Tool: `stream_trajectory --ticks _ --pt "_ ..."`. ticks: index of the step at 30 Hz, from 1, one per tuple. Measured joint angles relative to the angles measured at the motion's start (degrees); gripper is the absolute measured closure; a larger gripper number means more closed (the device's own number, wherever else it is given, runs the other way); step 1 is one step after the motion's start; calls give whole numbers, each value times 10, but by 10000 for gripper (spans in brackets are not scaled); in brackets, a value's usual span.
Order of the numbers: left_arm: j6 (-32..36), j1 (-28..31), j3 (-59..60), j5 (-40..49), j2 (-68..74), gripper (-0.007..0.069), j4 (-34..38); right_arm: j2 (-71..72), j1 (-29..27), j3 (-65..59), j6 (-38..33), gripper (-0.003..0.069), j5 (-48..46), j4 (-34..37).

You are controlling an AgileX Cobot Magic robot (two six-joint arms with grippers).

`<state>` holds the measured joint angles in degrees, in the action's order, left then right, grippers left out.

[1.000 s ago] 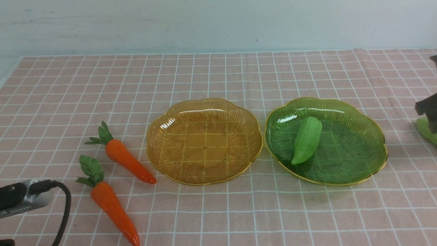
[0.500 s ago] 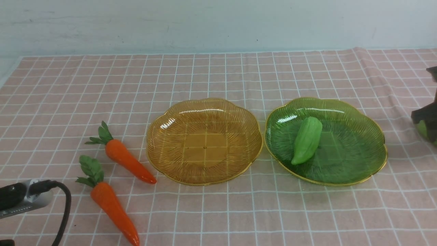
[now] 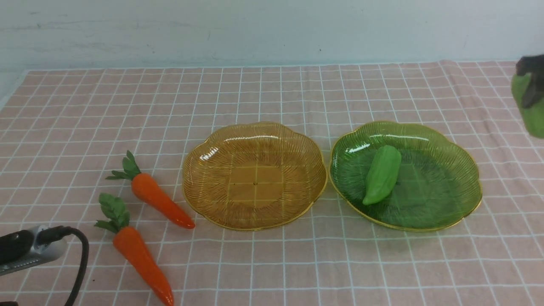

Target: Put different types of vegetables on the plate.

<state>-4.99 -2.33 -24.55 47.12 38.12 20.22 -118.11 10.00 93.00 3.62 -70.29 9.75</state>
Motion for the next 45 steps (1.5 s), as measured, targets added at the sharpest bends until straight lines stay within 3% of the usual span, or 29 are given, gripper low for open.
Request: stream_trajectory --ticks 6,16,21,40,45 --pt "-17 0 -13 -48 55 323 -16 19 0 -1 -4 72 -1 -8" --pt "-76 0 -58 -165 290 320 -10 154 0 -1 -9 214 -4 43" --pt "-84 0 -99 -245 431 320 36 170 0 -1 -10 251 -9 43" --pt "-80 -1 -153 -284 551 299 74 170 0 -1 -16 259 -10 68" --pt "-80 -1 -153 -284 551 341 72 170 0 -1 -19 259 -10 69"
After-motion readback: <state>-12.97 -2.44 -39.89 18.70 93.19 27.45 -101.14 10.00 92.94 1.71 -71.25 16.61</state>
